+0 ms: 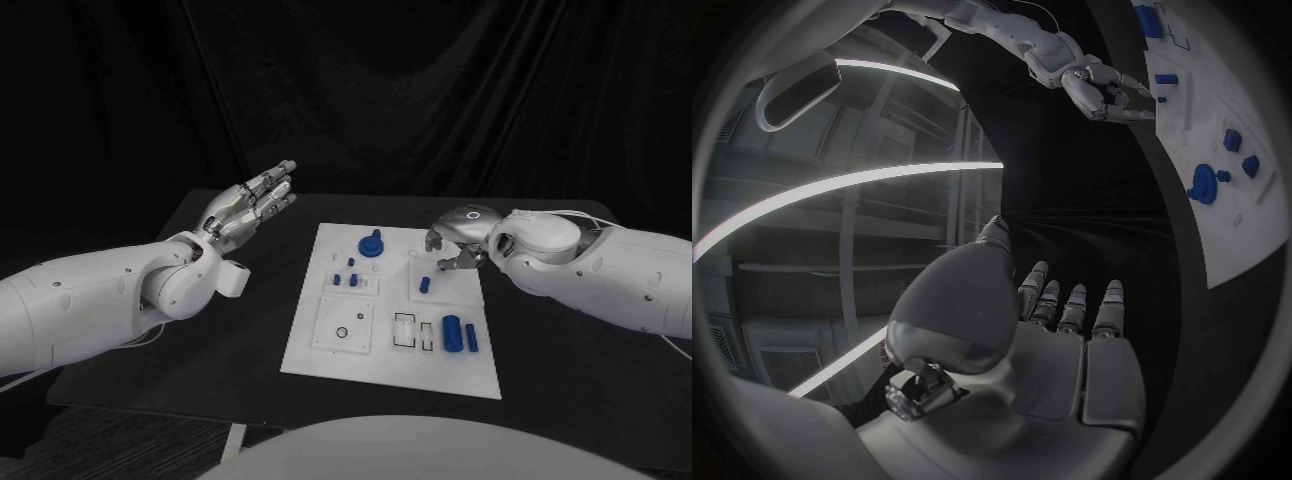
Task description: Assemble the parts on the task board
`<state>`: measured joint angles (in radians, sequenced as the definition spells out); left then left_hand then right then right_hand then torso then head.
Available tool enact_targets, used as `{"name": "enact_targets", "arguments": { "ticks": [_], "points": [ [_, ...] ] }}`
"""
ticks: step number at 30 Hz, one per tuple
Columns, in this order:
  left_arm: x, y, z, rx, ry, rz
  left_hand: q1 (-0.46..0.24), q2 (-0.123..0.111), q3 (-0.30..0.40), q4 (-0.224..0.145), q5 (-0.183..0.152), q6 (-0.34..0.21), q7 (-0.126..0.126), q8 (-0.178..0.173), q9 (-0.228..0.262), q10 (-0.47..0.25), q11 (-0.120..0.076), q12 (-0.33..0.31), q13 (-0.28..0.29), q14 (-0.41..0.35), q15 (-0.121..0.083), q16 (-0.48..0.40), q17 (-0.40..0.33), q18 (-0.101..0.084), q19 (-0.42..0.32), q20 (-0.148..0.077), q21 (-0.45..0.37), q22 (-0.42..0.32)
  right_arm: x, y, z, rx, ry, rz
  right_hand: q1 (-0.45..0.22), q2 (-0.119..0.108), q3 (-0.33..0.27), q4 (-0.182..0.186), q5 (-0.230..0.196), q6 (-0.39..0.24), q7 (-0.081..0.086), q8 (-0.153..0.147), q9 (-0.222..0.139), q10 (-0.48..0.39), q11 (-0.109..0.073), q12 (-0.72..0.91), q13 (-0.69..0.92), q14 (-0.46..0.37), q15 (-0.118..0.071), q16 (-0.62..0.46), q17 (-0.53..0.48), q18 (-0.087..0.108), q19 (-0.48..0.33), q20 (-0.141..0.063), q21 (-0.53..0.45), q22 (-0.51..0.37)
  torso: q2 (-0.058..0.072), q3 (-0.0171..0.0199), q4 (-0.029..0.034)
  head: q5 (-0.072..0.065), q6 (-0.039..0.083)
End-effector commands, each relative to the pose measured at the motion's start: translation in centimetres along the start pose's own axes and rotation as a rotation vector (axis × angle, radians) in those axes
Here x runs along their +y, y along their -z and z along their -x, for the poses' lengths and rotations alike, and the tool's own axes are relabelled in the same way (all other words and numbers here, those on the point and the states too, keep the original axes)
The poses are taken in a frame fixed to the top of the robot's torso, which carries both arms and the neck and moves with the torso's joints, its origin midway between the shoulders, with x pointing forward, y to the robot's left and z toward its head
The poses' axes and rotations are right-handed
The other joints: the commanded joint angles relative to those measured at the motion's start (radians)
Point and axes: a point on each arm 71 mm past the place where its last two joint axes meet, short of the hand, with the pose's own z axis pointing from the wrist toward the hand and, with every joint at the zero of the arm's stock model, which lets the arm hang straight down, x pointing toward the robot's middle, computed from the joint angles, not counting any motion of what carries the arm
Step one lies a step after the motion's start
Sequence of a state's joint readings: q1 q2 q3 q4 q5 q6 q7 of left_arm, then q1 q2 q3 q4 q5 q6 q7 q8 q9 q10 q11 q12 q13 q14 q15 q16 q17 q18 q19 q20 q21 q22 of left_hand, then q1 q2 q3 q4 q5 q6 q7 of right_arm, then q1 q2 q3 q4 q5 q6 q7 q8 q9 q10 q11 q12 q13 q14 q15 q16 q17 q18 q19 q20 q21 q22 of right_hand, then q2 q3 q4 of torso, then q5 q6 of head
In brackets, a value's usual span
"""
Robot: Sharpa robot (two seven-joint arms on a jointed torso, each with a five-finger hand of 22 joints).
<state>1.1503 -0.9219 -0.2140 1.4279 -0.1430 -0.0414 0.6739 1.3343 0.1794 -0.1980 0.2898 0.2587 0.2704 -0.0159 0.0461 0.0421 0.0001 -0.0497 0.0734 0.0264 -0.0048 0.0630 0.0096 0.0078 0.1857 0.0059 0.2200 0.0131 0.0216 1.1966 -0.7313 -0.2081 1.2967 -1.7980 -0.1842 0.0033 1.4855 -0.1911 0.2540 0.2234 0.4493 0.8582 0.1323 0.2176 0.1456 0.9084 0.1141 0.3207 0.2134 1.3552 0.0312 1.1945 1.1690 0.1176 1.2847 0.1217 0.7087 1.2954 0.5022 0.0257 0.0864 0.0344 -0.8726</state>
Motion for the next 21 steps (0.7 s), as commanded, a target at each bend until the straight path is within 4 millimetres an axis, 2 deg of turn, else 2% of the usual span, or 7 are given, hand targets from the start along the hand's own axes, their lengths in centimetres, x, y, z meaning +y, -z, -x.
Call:
{"name": "enact_targets", "arguments": {
  "ticks": [1, 3, 9, 18, 21],
  "points": [
    [-0.9, 0.0, -0.1, 0.011, 0.039, -0.138, 0.001, -0.001, -0.044, 0.003, -0.008, 0.015, -0.002, -0.013, -0.009, 0.004, -0.002, 0.016, -0.010, 0.005, 0.007, -0.010, -0.008, -0.008, -0.005, 0.003, -0.009, 0.007, -0.1, 0.0, -0.4, 0.010, -0.018, -0.004, -0.010, -0.013, 0.034, -0.001, 0.019, 0.003, 0.003, -0.019, 0.015, 0.024, -0.004, -0.024, -0.017, 0.005, 0.001, 0.023, 0.005, 0.022, 0.004, 0.005, 0.026, 0.092, -0.005, -0.0005, 0.0014, 0.001, 0.000],
    [-0.8, -0.1, -0.1, 0.012, 0.040, -0.137, 0.004, 0.001, -0.045, 0.002, -0.001, 0.015, -0.001, -0.013, -0.009, 0.004, -0.002, 0.016, -0.010, 0.005, 0.009, -0.010, -0.008, -0.008, -0.005, 0.006, -0.009, 0.007, -0.2, 0.0, -0.6, 0.027, -0.019, -0.013, -0.019, -0.017, 0.033, 0.001, 0.014, 0.004, 0.004, -0.024, 0.013, 0.026, -0.003, -0.037, -0.025, 0.001, 0.002, 0.019, -0.002, 0.022, 0.002, 0.007, 0.022, 0.090, -0.005, -0.0022, -0.0008, 0.001, 0.000],
    [-0.6, -0.2, -0.1, 0.018, 0.044, -0.135, 0.012, 0.005, -0.045, 0.001, 0.011, 0.016, 0.000, -0.013, -0.009, 0.003, 0.000, 0.018, -0.010, 0.005, 0.013, -0.010, -0.008, -0.008, -0.005, 0.012, -0.009, 0.009, -0.5, 0.0, -1.3, 0.066, -0.022, -0.038, -0.033, -0.019, 0.027, -0.003, 0.011, 0.013, 0.004, -0.031, 0.011, 0.016, -0.001, -0.068, -0.040, -0.008, 0.004, 0.009, -0.016, 0.025, -0.006, 0.010, 0.004, 0.086, -0.006, -0.0032, -0.0006, -0.006, 0.000],
    [-0.4, -0.3, -0.4, 0.029, 0.055, -0.133, 0.018, 0.006, -0.046, 0.001, 0.015, 0.015, 0.000, -0.014, -0.009, 0.003, 0.002, 0.018, -0.010, 0.005, 0.014, -0.010, -0.008, -0.008, -0.005, 0.016, -0.009, 0.009, -0.9, -0.1, -2.1, 0.063, -0.027, -0.058, -0.024, -0.012, 0.034, -0.019, 0.026, 0.034, 0.008, -0.030, 0.015, 0.011, -0.001, -0.085, -0.048, -0.018, -0.003, 0.000, -0.029, 0.028, -0.016, 0.009, -0.015, 0.082, -0.008, -0.0034, -0.0015, -0.005, 0.000],
    [-0.4, -0.3, -0.5, 0.031, 0.058, -0.130, 0.025, 0.008, -0.046, 0.001, 0.023, 0.014, 0.001, -0.014, -0.009, 0.003, 0.003, 0.019, -0.010, 0.005, 0.016, -0.010, -0.008, -0.008, -0.004, 0.020, -0.009, 0.009, -1.0, -0.1, -2.4, 0.061, -0.027, -0.063, -0.020, -0.010, 0.037, -0.024, 0.031, 0.033, 0.004, -0.032, 0.015, 0.009, -0.001, -0.087, -0.049, -0.020, -0.004, -0.001, -0.031, 0.029, -0.019, 0.008, -0.018, 0.082, -0.008, -0.0042, -0.0013, -0.005, 0.000]
  ]
}}
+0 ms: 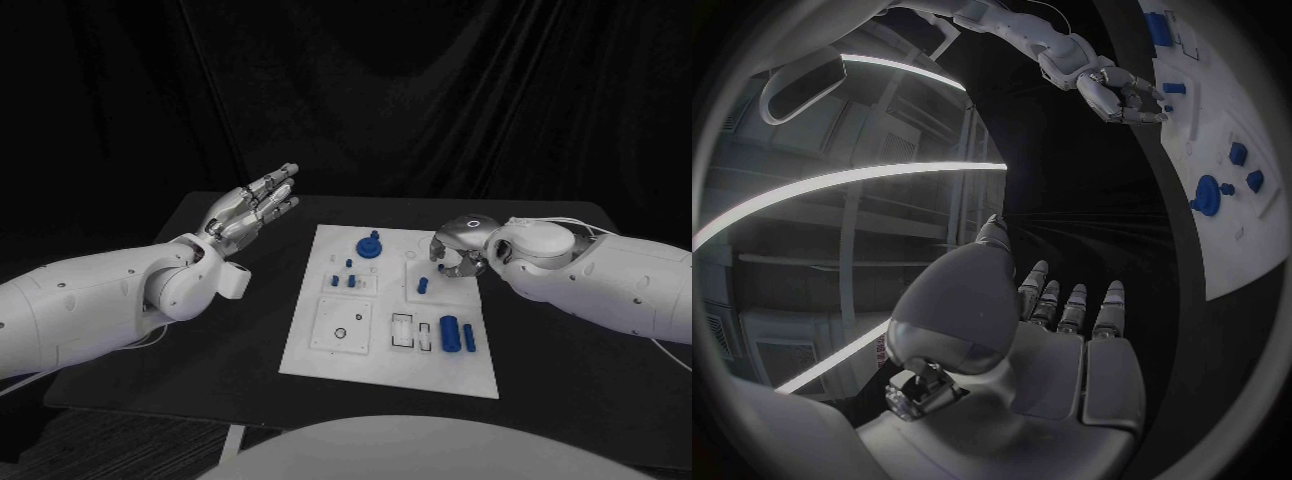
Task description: Assemble the parts on the task board
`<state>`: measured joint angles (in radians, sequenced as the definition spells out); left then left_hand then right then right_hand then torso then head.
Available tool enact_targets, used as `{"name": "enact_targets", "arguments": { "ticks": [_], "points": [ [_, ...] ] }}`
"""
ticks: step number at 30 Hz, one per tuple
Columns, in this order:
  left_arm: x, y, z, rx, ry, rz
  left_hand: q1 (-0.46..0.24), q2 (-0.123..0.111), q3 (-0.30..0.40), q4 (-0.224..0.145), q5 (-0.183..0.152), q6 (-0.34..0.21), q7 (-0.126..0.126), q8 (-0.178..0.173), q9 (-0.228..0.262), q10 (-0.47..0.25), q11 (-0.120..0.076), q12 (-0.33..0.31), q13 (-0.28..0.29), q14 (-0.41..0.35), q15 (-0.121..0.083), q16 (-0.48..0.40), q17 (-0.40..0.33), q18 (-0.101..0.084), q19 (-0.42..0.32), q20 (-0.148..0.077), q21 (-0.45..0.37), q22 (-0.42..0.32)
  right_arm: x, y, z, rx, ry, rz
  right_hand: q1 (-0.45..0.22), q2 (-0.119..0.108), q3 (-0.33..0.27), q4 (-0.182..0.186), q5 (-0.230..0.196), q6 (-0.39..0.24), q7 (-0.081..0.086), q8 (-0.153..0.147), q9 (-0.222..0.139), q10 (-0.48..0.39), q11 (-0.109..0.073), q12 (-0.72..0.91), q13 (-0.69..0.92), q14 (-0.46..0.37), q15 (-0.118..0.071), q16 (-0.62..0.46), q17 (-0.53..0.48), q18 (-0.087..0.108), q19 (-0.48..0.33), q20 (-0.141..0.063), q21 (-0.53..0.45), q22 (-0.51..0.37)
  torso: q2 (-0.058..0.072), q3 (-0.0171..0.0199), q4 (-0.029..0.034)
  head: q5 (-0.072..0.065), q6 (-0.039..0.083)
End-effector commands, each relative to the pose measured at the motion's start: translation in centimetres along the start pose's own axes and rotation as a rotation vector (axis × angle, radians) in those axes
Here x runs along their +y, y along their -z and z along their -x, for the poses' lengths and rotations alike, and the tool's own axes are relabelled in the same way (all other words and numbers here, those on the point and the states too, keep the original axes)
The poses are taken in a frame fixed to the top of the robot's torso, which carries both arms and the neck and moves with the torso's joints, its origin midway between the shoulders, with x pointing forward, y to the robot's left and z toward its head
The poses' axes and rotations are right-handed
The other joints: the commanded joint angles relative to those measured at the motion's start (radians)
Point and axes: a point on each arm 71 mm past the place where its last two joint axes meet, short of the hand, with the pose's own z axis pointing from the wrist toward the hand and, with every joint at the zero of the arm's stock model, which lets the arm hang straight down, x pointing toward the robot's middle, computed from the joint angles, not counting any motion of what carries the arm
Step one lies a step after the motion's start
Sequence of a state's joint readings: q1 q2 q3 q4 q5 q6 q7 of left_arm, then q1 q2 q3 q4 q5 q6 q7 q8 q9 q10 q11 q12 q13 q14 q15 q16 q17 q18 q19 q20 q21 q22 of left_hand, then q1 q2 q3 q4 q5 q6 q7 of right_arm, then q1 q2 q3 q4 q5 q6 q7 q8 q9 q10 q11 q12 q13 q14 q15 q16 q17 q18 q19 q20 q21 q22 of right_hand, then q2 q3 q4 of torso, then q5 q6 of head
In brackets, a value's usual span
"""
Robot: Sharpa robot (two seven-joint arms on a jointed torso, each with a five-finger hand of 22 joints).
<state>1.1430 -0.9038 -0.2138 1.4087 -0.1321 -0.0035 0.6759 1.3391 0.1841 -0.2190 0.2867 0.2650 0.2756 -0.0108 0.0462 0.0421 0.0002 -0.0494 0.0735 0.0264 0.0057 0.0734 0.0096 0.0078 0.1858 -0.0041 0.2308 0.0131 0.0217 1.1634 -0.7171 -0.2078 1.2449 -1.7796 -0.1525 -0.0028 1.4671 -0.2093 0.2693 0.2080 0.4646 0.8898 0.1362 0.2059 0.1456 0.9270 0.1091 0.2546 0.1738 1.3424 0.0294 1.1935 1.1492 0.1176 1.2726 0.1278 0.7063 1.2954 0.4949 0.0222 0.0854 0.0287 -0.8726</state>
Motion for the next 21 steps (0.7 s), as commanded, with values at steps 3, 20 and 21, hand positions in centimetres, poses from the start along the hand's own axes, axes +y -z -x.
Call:
{"name": "enact_targets", "arguments": {
  "ticks": [3, 20, 21],
  "points": [
    [-0.8, 0.0, -0.2, 0.013, 0.027, -0.131, 0.026, 0.005, -0.025, 0.004, 0.024, 0.008, -0.004, -0.014, -0.009, 0.003, 0.005, 0.020, -0.010, -0.006, 0.009, -0.010, -0.008, -0.008, 0.006, 0.014, -0.008, 0.012, -0.4, 0.0, -0.3, -0.010, -0.002, -0.025, 0.000, 0.009, 0.024, -0.012, 0.016, 0.006, 0.000, -0.019, 0.017, -0.012, 0.004, -0.023, -0.010, -0.008, -0.005, 0.000, -0.011, 0.030, -0.007, 0.000, -0.016, 0.082, -0.001, -0.0008, -0.0007, 0.001, 0.000],
    [-0.5, 0.0, -0.5, 0.020, 0.034, -0.110, 0.124, 0.011, -0.018, 0.000, 0.162, 0.031, 0.017, -0.011, -0.007, 0.007, 0.032, 0.045, -0.007, 0.000, 0.046, -0.005, -0.005, -0.004, 0.018, 0.055, 0.002, 0.054, -0.2, -0.5, -1.7, -0.029, -0.008, -0.002, 0.013, 0.027, 0.057, -0.044, 0.010, 0.062, -0.006, 0.006, 0.051, 0.030, -0.012, 0.000, -0.005, -0.008, -0.017, 0.006, -0.013, 0.027, -0.005, -0.014, 0.000, 0.086, -0.004, -0.0023, 0.0001, 0.003, 0.000],
    [-0.5, 0.0, -0.5, 0.020, 0.034, -0.109, 0.127, 0.011, -0.018, 0.000, 0.167, 0.033, 0.018, -0.011, -0.007, 0.008, 0.034, 0.047, -0.007, 0.001, 0.048, -0.004, -0.004, -0.004, 0.019, 0.056, 0.002, 0.057, -0.1, -0.5, -1.8, -0.029, -0.009, 0.000, 0.014, 0.027, 0.058, -0.046, 0.009, 0.063, -0.006, 0.007, 0.052, 0.033, -0.013, 0.001, -0.005, -0.009, -0.017, 0.006, -0.014, 0.027, -0.006, -0.014, -0.001, 0.086, -0.005, -0.0022, 0.0000, 0.003, 0.000]
  ]
}}
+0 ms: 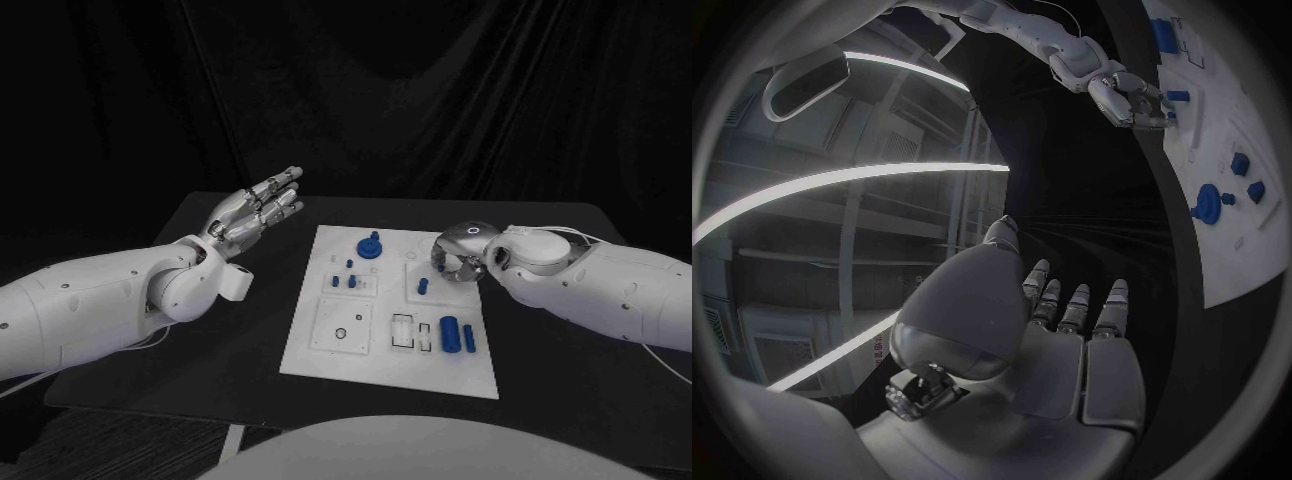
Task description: Assemble the parts on the task board
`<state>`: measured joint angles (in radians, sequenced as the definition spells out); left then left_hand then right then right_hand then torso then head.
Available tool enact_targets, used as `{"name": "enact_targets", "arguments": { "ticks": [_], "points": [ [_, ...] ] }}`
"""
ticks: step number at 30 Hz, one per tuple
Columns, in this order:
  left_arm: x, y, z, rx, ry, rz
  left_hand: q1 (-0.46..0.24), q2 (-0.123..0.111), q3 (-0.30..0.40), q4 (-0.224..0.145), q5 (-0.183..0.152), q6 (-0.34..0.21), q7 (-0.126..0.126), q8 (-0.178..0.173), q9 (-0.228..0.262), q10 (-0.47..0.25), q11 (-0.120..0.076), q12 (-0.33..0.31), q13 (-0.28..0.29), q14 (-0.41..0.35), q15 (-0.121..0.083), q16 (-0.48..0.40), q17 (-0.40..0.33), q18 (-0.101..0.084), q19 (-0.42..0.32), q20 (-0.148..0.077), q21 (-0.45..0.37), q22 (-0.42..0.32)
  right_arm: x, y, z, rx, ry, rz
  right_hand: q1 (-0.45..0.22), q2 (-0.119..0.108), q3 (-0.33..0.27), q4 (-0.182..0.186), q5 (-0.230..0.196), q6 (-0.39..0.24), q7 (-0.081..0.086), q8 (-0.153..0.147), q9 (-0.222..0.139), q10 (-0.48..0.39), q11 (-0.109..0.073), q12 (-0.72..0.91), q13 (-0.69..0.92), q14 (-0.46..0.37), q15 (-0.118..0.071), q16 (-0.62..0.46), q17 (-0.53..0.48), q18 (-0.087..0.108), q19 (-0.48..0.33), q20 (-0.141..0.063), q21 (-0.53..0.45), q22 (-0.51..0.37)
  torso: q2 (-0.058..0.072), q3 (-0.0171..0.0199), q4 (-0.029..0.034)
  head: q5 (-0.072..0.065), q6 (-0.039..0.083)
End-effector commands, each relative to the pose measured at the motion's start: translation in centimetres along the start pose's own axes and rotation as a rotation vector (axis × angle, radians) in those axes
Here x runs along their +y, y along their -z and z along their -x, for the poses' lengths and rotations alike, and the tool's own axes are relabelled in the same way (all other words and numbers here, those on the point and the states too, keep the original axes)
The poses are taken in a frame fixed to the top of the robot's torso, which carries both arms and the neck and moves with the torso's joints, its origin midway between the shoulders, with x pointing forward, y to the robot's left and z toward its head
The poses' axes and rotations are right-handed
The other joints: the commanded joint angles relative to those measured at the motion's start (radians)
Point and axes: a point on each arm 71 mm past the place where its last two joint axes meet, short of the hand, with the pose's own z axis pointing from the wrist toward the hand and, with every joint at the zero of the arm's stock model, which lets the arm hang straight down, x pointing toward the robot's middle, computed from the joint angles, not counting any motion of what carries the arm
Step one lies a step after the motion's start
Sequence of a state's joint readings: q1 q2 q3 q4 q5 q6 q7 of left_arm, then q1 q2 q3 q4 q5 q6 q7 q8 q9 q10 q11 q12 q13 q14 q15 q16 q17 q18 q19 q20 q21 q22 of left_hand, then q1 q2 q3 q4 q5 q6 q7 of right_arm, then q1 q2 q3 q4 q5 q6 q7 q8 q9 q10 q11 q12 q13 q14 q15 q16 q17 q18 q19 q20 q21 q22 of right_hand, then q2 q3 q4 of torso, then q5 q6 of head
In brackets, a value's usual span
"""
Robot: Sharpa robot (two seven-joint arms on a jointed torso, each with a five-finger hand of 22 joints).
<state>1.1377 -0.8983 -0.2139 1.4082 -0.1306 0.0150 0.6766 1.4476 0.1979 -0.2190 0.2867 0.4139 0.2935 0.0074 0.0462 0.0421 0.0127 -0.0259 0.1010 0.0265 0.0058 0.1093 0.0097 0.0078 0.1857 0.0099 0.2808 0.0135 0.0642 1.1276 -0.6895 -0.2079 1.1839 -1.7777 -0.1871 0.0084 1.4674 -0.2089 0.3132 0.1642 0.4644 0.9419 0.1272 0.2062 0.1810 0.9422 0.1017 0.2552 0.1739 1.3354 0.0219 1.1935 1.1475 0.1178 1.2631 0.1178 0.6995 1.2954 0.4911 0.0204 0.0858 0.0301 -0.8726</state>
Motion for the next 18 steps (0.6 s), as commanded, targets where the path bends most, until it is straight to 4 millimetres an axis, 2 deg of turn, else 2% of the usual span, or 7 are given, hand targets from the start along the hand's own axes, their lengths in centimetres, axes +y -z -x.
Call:
{"name": "enact_targets", "arguments": {
  "ticks": [1, 5, 7, 18],
  "points": [
    [-0.74, -0.03, -0.16, 0.003, 0.015, -0.112, 0.020, -0.002, -0.018, 0.000, 0.020, 0.016, 0.001, -0.010, -0.007, -0.004, 0.012, 0.022, -0.007, 0.002, 0.013, -0.003, -0.004, -0.004, 0.006, 0.007, 0.003, 0.017, 0.14, -0.04, -0.08, -0.029, 0.000, 0.015, 0.014, 0.028, 0.016, -0.002, 0.009, 0.012, 0.003, 0.007, 0.018, 0.019, -0.006, 0.001, -0.005, -0.002, -0.009, 0.006, -0.013, 0.027, 0.003, -0.004, 0.006, 0.086, -0.001, -0.0004, -0.0003, 0.002, 0.000],
    [-0.68, -0.04, -0.14, -0.004, 0.009, -0.107, 0.032, -0.001, -0.016, 0.000, 0.047, 0.039, 0.011, -0.006, -0.004, 0.003, 0.028, 0.048, -0.003, 0.013, 0.026, 0.005, 0.001, -0.006, 0.008, 0.009, 0.003, 0.015, 0.24, -0.12, -0.28, -0.029, -0.001, 0.020, 0.020, 0.034, 0.027, -0.011, 0.008, 0.020, 0.005, 0.013, 0.027, 0.033, -0.009, 0.007, -0.004, -0.002, -0.009, 0.008, -0.012, 0.027, 0.003, -0.006, 0.012, 0.087, -0.001, -0.0008, -0.0001, 0.005, 0.000],
    [-0.64, -0.04, -0.12, -0.006, 0.007, -0.104, 0.040, -0.001, -0.014, 0.000, 0.071, 0.067, 0.023, -0.001, -0.001, 0.005, 0.033, 0.056, -0.002, 0.016, 0.031, 0.009, 0.002, -0.007, 0.011, 0.010, 0.004, 0.019, 0.25, -0.16, -0.36, -0.029, -0.001, 0.021, 0.028, 0.039, 0.040, -0.021, 0.028, 0.025, 0.005, 0.016, 0.034, 0.042, -0.009, 0.009, -0.005, -0.011, -0.010, -0.005, -0.026, 0.028, -0.003, -0.007, 0.004, 0.085, -0.001, -0.0013, 0.0009, 0.006, 0.000],
    [-0.44, -0.07, -0.05, -0.011, 0.003, -0.090, 0.054, -0.001, -0.009, -0.004, 0.105, 0.067, 0.029, -0.001, -0.002, 0.006, 0.040, 0.062, -0.002, 0.024, 0.038, 0.016, 0.004, -0.008, 0.013, 0.010, 0.004, 0.019, 0.06, -0.03, -0.23, -0.074, -0.016, 0.026, 0.050, 0.066, 0.074, -0.069, 0.041, 0.088, 0.006, 0.055, 0.079, 0.138, -0.022, 0.028, -0.008, -0.009, -0.019, -0.010, -0.038, 0.025, -0.001, -0.018, 0.050, 0.091, -0.001, -0.0017, 0.0009, 0.016, 0.000]
  ]
}}
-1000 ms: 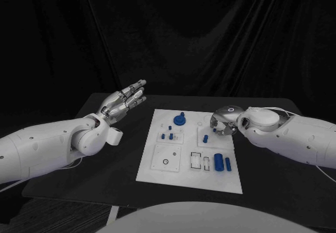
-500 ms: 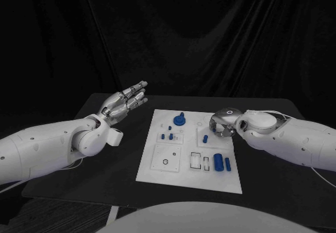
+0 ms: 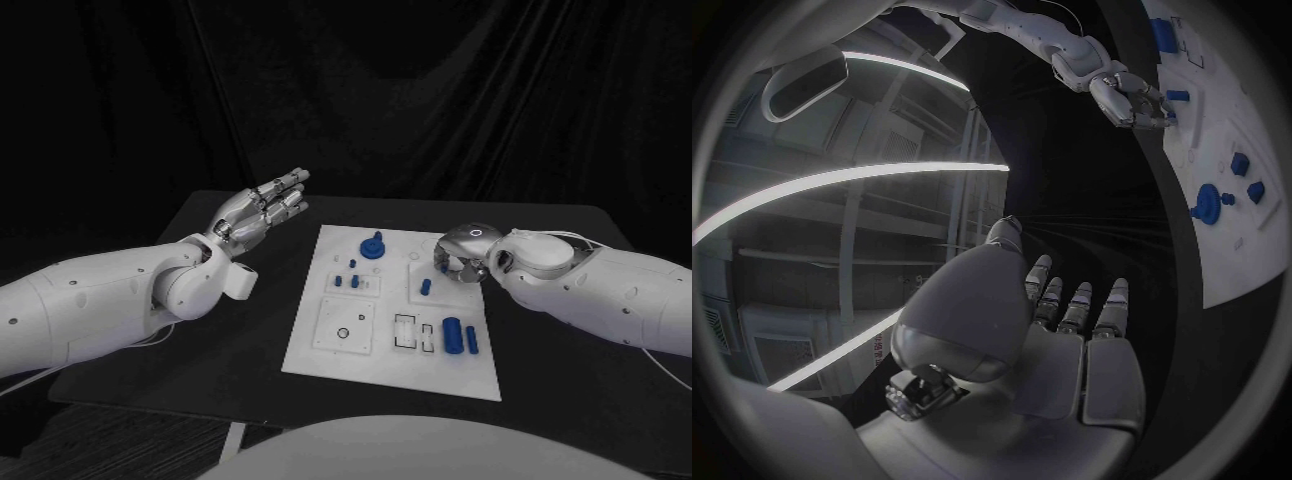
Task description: Assemble the parts on the task board
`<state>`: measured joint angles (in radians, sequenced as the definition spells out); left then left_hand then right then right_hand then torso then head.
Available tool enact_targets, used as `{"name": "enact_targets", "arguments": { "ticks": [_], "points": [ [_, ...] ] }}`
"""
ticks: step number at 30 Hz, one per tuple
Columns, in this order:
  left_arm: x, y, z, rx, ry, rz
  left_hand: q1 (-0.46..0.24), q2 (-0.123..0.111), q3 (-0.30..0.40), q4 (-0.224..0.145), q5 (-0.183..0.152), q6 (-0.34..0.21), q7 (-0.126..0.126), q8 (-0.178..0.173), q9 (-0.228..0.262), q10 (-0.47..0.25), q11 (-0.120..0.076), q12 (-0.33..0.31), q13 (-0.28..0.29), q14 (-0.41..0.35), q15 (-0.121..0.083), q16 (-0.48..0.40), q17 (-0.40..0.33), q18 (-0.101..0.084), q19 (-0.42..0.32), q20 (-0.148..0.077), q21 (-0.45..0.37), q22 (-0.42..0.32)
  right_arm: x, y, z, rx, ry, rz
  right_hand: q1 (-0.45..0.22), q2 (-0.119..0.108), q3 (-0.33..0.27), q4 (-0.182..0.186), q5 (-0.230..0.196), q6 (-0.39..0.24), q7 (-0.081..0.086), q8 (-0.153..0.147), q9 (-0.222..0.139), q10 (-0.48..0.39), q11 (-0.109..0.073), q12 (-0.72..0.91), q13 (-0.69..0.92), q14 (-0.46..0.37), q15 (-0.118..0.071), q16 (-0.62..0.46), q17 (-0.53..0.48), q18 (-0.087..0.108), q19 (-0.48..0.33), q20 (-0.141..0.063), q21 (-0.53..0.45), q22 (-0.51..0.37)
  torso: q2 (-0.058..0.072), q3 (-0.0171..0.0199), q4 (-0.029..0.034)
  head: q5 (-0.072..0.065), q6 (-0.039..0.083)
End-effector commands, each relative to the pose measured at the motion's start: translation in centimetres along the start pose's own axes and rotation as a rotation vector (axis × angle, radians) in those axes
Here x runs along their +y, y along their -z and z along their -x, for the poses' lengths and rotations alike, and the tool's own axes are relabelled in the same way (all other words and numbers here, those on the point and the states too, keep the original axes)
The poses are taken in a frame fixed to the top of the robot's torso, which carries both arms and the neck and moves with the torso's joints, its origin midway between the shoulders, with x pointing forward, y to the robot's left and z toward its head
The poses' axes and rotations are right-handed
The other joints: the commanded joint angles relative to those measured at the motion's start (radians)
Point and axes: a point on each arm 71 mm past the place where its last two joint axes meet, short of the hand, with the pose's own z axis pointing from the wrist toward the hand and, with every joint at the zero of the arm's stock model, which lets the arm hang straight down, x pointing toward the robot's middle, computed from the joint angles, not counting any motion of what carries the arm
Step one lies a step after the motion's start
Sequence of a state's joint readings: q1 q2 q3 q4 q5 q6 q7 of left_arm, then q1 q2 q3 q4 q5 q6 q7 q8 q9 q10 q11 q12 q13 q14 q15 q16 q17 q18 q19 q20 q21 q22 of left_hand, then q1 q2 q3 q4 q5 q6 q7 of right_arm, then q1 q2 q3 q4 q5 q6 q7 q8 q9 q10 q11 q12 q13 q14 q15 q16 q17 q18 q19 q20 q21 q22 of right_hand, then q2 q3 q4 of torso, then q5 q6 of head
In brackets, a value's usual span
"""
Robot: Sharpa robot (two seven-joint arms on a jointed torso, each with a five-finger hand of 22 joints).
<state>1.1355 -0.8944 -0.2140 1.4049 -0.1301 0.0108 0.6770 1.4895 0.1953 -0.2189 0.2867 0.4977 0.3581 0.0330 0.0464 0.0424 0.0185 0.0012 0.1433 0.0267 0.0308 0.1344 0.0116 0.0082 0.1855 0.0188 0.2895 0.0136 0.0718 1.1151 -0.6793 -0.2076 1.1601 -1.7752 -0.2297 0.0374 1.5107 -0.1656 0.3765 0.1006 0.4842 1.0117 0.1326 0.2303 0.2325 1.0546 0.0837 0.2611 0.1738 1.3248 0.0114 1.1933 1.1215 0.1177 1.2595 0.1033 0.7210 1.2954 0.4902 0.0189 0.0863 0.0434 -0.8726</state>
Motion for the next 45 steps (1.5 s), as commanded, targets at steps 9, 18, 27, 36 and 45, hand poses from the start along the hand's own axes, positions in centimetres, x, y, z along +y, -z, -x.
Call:
{"name": "enact_targets", "arguments": {
  "ticks": [9, 18, 27, 36, 45],
  "points": [
    [-0.4, -0.1, 0.0, -0.006, 0.006, -0.079, 0.030, 0.001, -0.001, -0.011, 0.061, 0.000, 0.006, -0.002, -0.002, -0.001, 0.016, 0.019, -0.002, -0.002, 0.016, 0.014, 0.003, -0.008, 0.006, 0.002, 0.004, 0.011, -0.1, 0.6, 0.9, -0.103, -0.025, 0.008, 0.001, 0.030, 0.013, -0.023, 0.001, 0.045, -0.001, 0.045, 0.054, 0.071, -0.011, 0.017, -0.016, 0.006, -0.015, -0.023, -0.033, 0.021, 0.011, -0.007, 0.073, 0.095, 0.000, -0.0003, 0.0004, 0.012, 0.000],
    [-0.1, -0.1, 0.1, -0.007, 0.006, -0.062, 0.038, 0.004, 0.005, -0.014, 0.073, -0.003, 0.007, -0.002, -0.002, -0.001, 0.020, 0.019, -0.002, 0.000, 0.021, 0.016, 0.003, -0.009, 0.008, 0.003, 0.005, 0.015, -0.1, 1.4, 3.9, -0.175, -0.016, 0.014, -0.013, 0.029, 0.007, -0.028, -0.034, 0.075, -0.017, 0.056, 0.080, 0.125, -0.029, 0.010, -0.021, 0.017, -0.030, -0.047, -0.067, 0.017, 0.023, -0.016, 0.112, 0.100, -0.001, -0.0011, 0.0006, 0.023, 0.000],
    [0.3, 0.0, 0.1, -0.006, 0.010, -0.045, 0.042, 0.006, 0.008, -0.016, 0.074, -0.008, 0.007, -0.003, -0.003, -0.002, 0.022, 0.018, -0.002, 0.001, 0.024, 0.018, 0.004, -0.009, 0.010, 0.004, 0.006, 0.017, 0.2, 2.5, 7.0, -0.229, -0.008, 0.016, -0.022, 0.025, 0.002, -0.026, -0.055, 0.086, -0.022, 0.059, 0.090, 0.143, -0.036, 0.003, -0.022, 0.024, -0.034, -0.052, -0.074, 0.015, 0.029, -0.020, 0.123, 0.101, -0.001, -0.0009, 0.0005, 0.036, 0.000],
    [0.6, 0.1, 0.2, -0.007, 0.011, -0.030, 0.047, 0.005, 0.011, -0.021, 0.076, -0.008, 0.005, -0.004, -0.003, -0.001, 0.025, 0.021, -0.002, 0.003, 0.027, 0.019, 0.004, -0.010, 0.011, 0.004, 0.006, 0.019, 4.6, 3.4, 8.6, -0.271, -0.038, 0.117, -0.018, 0.024, 0.002, -0.030, -0.063, 0.089, -0.025, 0.057, 0.094, 0.156, -0.040, 0.003, -0.021, 0.033, -0.038, -0.046, -0.069, 0.013, 0.038, -0.023, 0.139, 0.105, -0.002, -0.0009, 0.0010, 0.047, 0.000],
    [0.8, 0.1, 0.1, -0.003, 0.017, -0.020, 0.049, 0.004, 0.012, -0.022, 0.077, -0.009, 0.004, -0.004, -0.003, 0.000, 0.028, 0.024, -0.001, 0.003, 0.028, 0.020, 0.005, -0.010, 0.011, 0.004, 0.006, 0.018, 10.0, 3.2, 7.6, -0.265, -0.093, 0.231, -0.014, 0.023, 0.005, -0.033, -0.065, 0.088, -0.026, 0.053, 0.095, 0.157, -0.041, 0.001, -0.021, 0.035, -0.040, -0.046, -0.069, 0.014, 0.037, -0.025, 0.136, 0.104, -0.002, -0.0003, 0.0006, 0.059, 0.000]
  ]
}}
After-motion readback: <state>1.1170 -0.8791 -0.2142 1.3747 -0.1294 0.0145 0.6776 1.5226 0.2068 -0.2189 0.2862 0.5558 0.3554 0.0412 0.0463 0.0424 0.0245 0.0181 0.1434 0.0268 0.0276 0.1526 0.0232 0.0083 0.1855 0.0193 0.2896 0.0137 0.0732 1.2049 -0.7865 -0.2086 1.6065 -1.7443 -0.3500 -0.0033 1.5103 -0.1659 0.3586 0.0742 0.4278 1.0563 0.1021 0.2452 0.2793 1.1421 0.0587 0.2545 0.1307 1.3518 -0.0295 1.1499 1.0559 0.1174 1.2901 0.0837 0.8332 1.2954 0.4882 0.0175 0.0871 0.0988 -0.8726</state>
